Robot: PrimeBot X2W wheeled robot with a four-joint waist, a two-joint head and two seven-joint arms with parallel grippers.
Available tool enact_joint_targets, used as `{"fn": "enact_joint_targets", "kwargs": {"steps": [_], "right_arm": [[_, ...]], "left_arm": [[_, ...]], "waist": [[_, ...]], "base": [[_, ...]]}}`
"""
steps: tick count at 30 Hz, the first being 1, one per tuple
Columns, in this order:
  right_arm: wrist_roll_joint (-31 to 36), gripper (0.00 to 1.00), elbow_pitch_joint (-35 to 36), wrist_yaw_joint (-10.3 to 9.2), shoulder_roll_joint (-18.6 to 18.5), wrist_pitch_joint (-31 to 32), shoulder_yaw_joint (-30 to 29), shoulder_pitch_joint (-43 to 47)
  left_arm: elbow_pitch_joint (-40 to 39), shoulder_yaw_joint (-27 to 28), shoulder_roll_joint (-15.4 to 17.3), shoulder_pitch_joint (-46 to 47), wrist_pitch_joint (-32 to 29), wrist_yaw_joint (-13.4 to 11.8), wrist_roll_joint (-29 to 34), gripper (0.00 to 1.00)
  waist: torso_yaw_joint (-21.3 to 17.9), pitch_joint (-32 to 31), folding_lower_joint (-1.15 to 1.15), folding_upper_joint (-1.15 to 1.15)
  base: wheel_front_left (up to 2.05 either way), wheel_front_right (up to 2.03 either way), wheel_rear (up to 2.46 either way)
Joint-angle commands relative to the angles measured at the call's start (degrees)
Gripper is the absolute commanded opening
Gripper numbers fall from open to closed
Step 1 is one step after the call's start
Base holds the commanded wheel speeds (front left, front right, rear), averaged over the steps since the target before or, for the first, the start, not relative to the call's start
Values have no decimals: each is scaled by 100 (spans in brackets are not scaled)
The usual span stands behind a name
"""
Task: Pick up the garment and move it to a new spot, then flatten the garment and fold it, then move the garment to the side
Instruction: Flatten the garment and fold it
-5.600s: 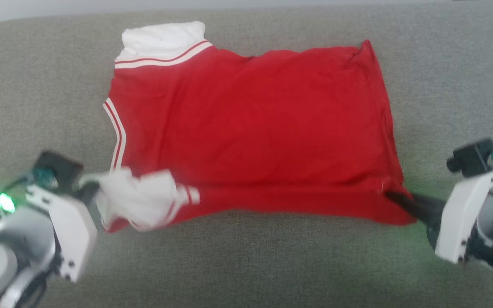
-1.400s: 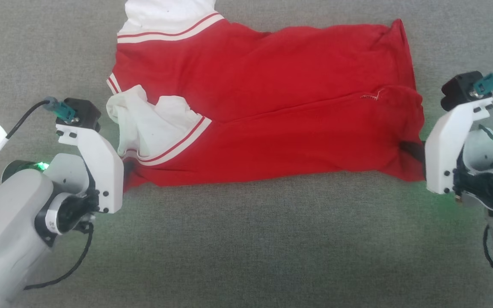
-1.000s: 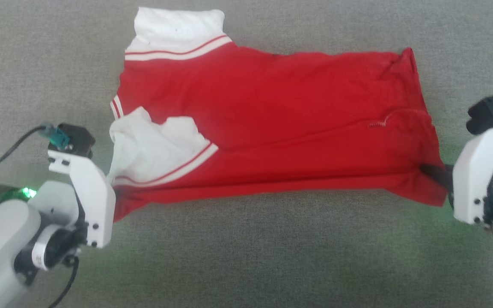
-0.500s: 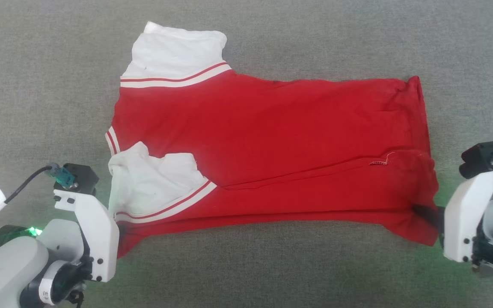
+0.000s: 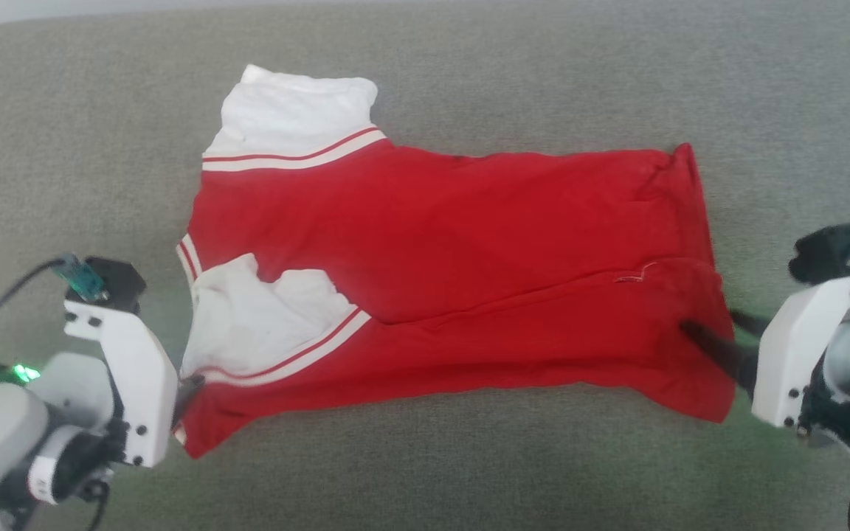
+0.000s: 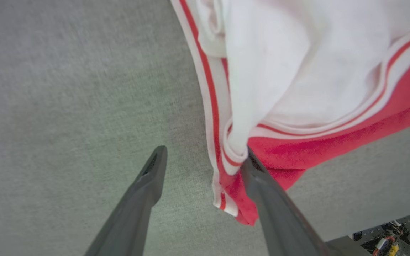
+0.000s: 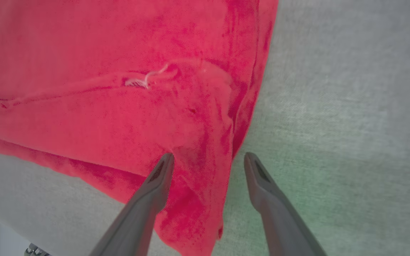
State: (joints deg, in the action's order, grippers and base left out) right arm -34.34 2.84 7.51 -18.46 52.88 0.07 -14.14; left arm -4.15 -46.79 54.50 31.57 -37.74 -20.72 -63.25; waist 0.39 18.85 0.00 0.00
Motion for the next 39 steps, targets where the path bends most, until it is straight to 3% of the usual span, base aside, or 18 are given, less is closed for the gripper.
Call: {"fn": "enact_joint_targets", "kwargs": {"steps": [1,5,8,13,14,17,23,32,39], "right_arm": [[-48,100,96,-6,26,-160,-39,-84],[10,100,368,-5,132,-713,-114,-230],[103,100,491,-4,275,-1225,-167,-333],[409,100,624,-3,378,-2457,0,-588],[409,100,624,-3,378,-2457,0,-588],[693,100,465,-4,385,-3474,261,-837],[998,100,47,-3,530,-4649,612,-1189],[932,100,-447,-4,760,-5189,1091,-1554],[779,100,-605,-4,727,-5119,1378,-1715]], "left_arm": [[-127,35,105,141,-71,-24,108,100],[-344,148,364,417,-236,-60,211,100],[-331,226,422,698,-264,56,325,100],[65,383,327,1223,-64,362,534,100],[65,383,327,1223,-64,362,534,100],[574,495,169,1620,174,609,660,100],[1562,547,-39,2269,438,991,939,100],[3060,522,-301,3073,461,1461,1150,100],[4121,475,-415,3395,167,1482,1150,100]], "waist": [[-57,-46,0,0],[-210,-87,0,0],[-375,-91,0,0],[-772,-21,0,0],[-772,-21,0,0],[-1116,88,0,0],[-1562,321,0,0],[-1992,764,0,0],[-2205,997,0,0]], "base": [[0,0,0],[0,0,0],[0,0,0],[0,0,0],[0,0,0],[0,0,0],[0,0,0],[0,0,0],[0,0,0]]}}
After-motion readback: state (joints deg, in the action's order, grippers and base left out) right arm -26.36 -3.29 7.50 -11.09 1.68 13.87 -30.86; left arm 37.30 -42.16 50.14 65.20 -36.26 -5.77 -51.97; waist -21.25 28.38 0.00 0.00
